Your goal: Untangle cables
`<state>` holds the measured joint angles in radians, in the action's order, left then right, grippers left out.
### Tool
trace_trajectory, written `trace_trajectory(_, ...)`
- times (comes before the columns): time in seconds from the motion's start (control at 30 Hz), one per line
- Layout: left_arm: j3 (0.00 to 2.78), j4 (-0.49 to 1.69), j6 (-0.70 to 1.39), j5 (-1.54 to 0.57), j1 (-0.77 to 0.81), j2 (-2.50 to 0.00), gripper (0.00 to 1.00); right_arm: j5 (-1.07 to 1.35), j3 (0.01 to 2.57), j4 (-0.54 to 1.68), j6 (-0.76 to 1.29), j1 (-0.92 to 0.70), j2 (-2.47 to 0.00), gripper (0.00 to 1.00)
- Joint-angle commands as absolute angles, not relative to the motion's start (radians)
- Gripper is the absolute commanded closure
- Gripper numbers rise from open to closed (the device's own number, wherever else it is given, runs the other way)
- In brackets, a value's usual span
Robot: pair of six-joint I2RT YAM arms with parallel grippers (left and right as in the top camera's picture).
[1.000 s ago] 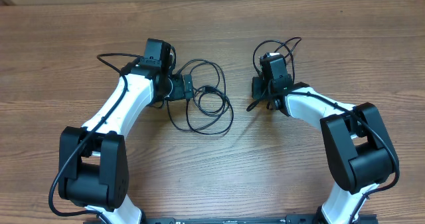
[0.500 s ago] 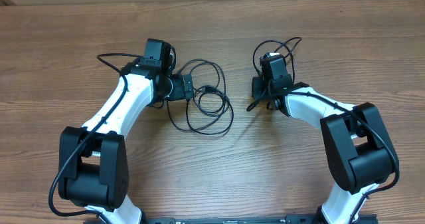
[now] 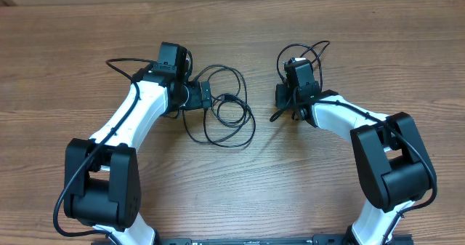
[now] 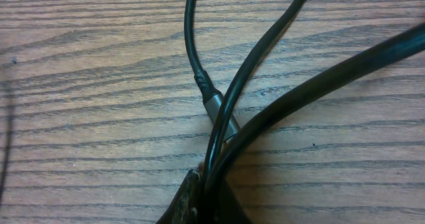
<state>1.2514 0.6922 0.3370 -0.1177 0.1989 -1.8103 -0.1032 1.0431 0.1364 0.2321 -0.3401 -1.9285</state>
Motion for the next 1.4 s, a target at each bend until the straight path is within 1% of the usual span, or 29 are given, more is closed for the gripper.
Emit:
trace_trajectory(0.0, 1.246, 0.692, 0.329, -0.107, 0.204, -1.806, 0.0, -0.104, 1.04, 0.136, 0.234, -0.337, -1.934, 0.96)
trace_trajectory(0.5, 1.246, 0.692, 0.329, -0.107, 0.204, -1.806, 0.0, -0.104, 1.04, 0.137, 0.24, -0.337, -1.932, 0.96)
trace_trajectory(0.57, 1.246, 0.692, 0.329, -0.107, 0.204, -1.806, 0.0, -0.125, 1.04, 0.154, 0.282, -0.337, -1.922, 0.96)
trace_trajectory(0.7, 1.246, 0.692, 0.329, -0.107, 0.204, -1.806, 0.01, -0.184, 1.041, 0.244, 0.397, -0.333, -1.876, 0.96)
trace_trajectory(1.03, 1.246, 0.692, 0.329, -0.107, 0.204, -1.806, 0.0, -0.183, 1.143, 0.499, 0.396, -0.291, -1.664, 0.96)
trace_trajectory(1.3, 1.246, 0.692, 0.329, -0.107, 0.204, -1.806, 0.0, -0.183, 1.318, 0.735, 0.384, -0.171, -1.533, 0.96)
trace_trajectory(1.37, 1.246, 0.692, 0.329, -0.107, 0.204, -1.806, 0.0, -0.183, 1.359, 0.774, 0.343, -0.135, -1.516, 0.96)
